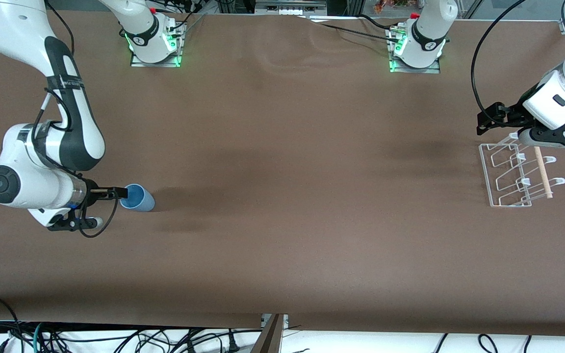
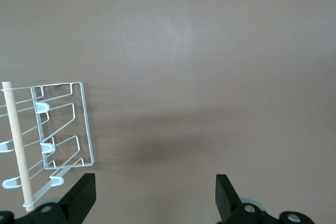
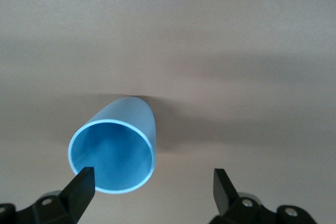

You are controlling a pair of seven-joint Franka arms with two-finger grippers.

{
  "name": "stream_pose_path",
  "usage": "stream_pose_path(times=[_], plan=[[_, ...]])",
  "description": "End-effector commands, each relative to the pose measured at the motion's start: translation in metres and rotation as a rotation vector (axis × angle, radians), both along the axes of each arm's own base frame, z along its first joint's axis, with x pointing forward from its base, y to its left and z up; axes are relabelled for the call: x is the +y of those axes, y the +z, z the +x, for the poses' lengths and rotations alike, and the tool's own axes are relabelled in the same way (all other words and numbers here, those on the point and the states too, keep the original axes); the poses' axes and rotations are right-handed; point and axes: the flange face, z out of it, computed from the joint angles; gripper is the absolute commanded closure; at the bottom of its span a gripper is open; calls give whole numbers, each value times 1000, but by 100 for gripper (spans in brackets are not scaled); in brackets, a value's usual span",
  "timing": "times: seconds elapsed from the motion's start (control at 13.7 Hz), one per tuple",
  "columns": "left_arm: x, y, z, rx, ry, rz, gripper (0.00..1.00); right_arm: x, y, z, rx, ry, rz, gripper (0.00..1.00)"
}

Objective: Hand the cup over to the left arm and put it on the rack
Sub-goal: 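Reach the right gripper down around the light blue cup, then close the right gripper on the cup rim and lift it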

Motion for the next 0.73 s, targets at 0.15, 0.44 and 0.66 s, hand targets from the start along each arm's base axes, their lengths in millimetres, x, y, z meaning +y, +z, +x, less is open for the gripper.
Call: stream_pose_path(times=[0.15, 0.44, 0.66], plan=[[1, 6, 1, 4, -4, 22, 0, 3, -21, 5, 8, -6, 12, 0], [0, 6, 1, 4, -6, 22, 0, 2, -39, -3, 20, 5, 10, 0], [0, 6, 1, 4, -6, 22, 0, 2, -45, -7, 26, 8, 8, 0]])
